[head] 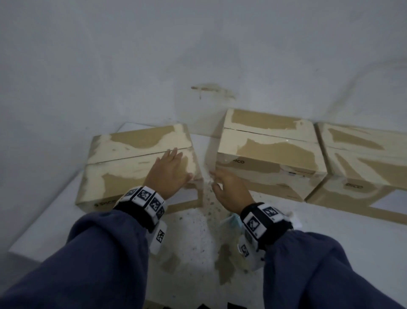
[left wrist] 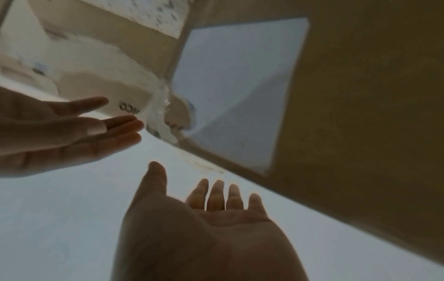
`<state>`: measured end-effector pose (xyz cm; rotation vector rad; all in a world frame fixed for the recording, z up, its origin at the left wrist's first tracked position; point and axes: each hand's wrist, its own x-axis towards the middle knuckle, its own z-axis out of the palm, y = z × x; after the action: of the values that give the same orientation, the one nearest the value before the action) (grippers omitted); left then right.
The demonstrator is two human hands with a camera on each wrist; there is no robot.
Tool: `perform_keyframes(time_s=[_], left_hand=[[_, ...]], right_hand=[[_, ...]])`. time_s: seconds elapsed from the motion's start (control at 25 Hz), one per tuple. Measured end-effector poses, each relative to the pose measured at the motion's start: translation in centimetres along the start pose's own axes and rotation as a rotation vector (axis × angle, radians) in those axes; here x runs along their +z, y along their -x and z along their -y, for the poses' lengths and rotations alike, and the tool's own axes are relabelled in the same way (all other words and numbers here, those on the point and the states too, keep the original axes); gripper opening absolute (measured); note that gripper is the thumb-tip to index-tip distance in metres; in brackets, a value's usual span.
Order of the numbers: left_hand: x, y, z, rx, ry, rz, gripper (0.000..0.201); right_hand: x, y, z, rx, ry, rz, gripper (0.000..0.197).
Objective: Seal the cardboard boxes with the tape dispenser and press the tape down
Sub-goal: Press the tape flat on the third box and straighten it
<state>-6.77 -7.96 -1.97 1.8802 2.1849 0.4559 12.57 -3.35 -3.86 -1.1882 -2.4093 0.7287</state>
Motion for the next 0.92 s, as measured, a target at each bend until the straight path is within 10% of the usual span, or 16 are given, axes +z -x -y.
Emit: perform_keyframes(time_s=[0.2,0.64,0.92], left_hand=[[-3.8,3.9,8.7,-0.179,0.151,-0.321,0.073],[-3.3,7.5,14.8,-0.541,0.361,-0.291,0.073],[-5.4,7.2,17.6,-0.469,0.835,-0.274,0.055]], right_hand=[[3.7,-3.4,3.5,-0.062,-0.039,-0.006,0.054],[7.3,-3.7,3.5,0.132,-0.453,-0.142,0.052],[6.4,-4.9,4.1,0.407,-1.007,-0.272,0.047]])
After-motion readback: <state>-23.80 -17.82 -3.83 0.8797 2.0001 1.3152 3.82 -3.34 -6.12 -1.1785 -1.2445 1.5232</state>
